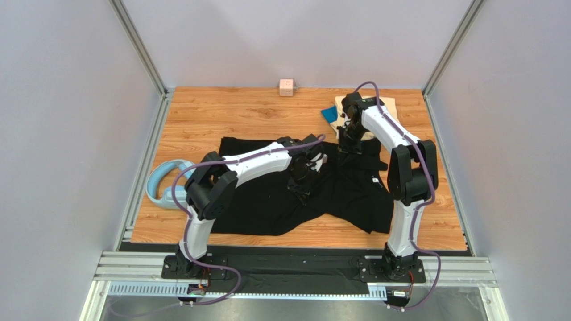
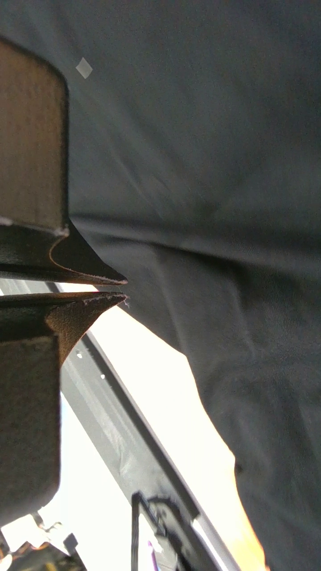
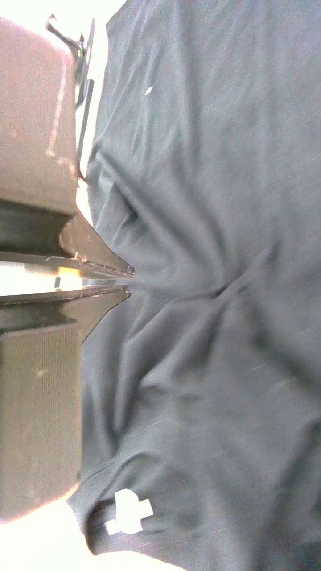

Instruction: Fold and stack the t-shirts

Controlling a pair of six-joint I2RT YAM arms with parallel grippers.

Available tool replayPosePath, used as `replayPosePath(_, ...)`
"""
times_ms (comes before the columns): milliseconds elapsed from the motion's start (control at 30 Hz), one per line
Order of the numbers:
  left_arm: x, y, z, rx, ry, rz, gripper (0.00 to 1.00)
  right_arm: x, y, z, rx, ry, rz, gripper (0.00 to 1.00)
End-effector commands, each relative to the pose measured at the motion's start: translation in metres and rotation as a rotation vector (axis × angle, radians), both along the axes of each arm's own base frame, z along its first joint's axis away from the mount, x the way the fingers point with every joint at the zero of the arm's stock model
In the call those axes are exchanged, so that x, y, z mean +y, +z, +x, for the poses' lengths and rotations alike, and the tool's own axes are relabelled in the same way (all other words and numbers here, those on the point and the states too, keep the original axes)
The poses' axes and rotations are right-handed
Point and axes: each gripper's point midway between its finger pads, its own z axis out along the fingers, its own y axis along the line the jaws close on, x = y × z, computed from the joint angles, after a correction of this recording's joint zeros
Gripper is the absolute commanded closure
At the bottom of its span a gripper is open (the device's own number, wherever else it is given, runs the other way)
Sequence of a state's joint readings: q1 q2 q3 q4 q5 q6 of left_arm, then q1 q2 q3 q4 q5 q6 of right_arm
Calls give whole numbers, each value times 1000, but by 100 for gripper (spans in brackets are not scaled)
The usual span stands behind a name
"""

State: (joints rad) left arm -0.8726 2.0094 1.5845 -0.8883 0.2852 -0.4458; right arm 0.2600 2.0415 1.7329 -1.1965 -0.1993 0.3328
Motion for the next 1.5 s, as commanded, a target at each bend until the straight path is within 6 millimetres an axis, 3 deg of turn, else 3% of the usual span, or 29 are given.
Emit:
replayPosePath(0,-29,-12,-17,32,-66,-46,88,-23,-4,-30,7,0,-77,87)
replayPosePath(133,-42,-30,-26,61,-94,-31,90,-28,-20,-58,69,-9,-81,87)
replayPosePath(300,-34,-56,-40,100,-92,33,93,-34,-52,-81,158,-7,-103,88)
replayPosePath(400,-21,-66,-47,110,-90,73,100,-39,-72,-88,216,2,-136,99)
replayPosePath(600,2,-61,-64,121,-109,93,100,-45,-85,-79,217,-1,-189,100)
replayPosePath(733,21,-46,-87,145,-168,68,100,-46,-91,-68,214,-10,-205,100)
replayPosePath(900,41,-41,-110,172,-221,87,100,-43,-99,-58,227,-23,-200,100)
replayPosePath(1067,53,-38,-123,187,-235,92,100,-45,-99,-50,215,-30,-204,100)
replayPosePath(1200,48,-20,-113,132,-247,76,100,-46,-94,-46,200,-41,-191,95)
replayPosePath(1333,32,17,-91,25,-258,39,91,-44,-68,-33,106,-53,-165,93)
replayPosePath(1467,3,46,-79,-8,-281,-41,81,-46,-23,-24,-18,-74,-160,89)
